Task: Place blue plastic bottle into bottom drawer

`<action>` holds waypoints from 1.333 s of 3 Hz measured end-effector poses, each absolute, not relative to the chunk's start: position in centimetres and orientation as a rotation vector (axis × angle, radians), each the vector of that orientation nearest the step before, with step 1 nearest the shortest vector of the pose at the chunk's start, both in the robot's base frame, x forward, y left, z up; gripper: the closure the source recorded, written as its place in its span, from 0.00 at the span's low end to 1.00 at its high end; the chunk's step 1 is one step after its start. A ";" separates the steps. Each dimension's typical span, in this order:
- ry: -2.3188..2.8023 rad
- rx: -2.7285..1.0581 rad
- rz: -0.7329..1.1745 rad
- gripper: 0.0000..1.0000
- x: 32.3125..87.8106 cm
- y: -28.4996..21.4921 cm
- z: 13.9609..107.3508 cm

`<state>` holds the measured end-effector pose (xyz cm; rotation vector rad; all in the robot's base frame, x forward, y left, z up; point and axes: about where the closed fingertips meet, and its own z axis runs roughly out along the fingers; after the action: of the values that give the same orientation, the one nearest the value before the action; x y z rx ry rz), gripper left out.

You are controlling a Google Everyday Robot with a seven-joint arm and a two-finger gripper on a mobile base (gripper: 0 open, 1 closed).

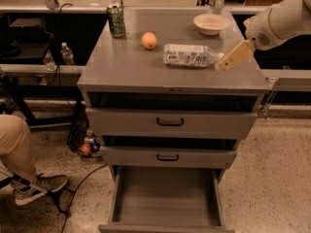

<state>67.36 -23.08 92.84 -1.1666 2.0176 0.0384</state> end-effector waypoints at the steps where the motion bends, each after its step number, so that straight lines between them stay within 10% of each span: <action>1: 2.032 -1.179 0.052 0.00 70.7 -21.4 91.3; 4: 2.121 -1.241 0.090 0.00 73.6 -18.5 88.8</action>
Offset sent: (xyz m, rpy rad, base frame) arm 0.0617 0.0332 -0.0281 -0.0336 0.0754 0.0153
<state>73.56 -18.51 88.79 -1.2410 2.1215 0.0905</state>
